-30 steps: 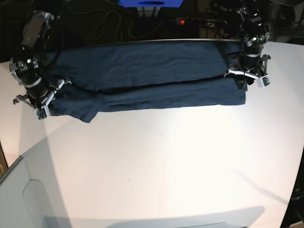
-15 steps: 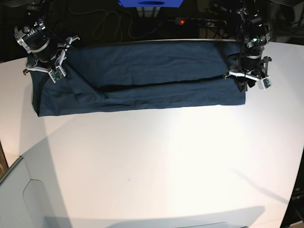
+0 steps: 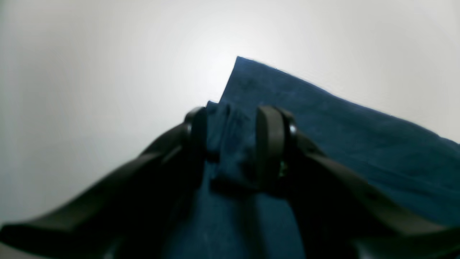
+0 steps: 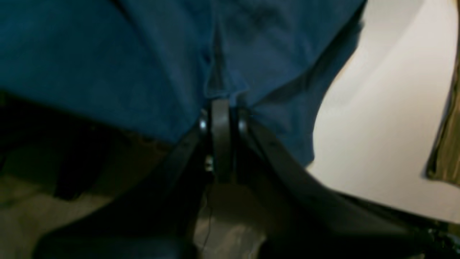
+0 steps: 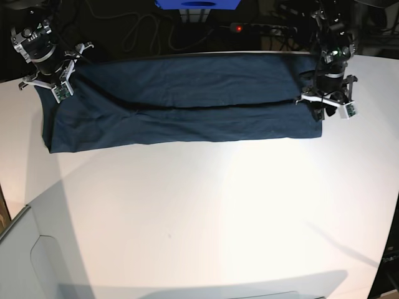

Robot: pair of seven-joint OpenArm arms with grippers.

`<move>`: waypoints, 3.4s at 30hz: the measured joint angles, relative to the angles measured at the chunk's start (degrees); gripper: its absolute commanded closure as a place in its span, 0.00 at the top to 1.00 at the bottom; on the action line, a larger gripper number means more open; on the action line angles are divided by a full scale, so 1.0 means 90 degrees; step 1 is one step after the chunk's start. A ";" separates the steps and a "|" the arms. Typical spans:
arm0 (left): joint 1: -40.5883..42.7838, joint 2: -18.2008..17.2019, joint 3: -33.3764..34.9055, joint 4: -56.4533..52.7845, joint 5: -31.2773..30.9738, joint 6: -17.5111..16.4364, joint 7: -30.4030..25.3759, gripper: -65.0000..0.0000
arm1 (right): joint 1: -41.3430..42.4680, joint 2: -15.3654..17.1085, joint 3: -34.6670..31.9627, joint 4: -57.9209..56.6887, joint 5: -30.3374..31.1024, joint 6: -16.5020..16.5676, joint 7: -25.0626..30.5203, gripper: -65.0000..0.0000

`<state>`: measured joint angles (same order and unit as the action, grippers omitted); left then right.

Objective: Fold the T-shirt properly
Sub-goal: 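Grasp the shirt's end with the left gripper and fold it inward, then carry the strip end with the left gripper toward the right gripper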

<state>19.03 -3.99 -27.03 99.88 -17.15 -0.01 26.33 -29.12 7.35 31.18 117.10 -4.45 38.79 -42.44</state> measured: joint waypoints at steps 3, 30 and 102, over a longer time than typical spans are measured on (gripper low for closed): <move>0.0002 0.0000 0.0000 0.0000 0.0002 0.0000 0.0002 0.34 | 0.0041 -0.0010 0.0002 0.0000 0.0007 0.0000 0.0029 0.13; 0.0158 0.0095 -0.0546 0.0539 0.0002 -0.0002 0.0435 0.52 | 0.0614 -0.0379 -0.0585 -0.0668 -0.0049 0.0005 0.0000 0.51; 0.0495 0.0474 0.1362 0.1294 -0.0593 0.0034 0.0396 0.00 | 0.1027 -0.0325 -0.0663 -0.1574 -0.0034 0.0007 0.0019 0.51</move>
<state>23.49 0.27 -14.76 111.53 -22.48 0.30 29.89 -19.88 4.43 25.21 102.94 -4.75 38.85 -42.26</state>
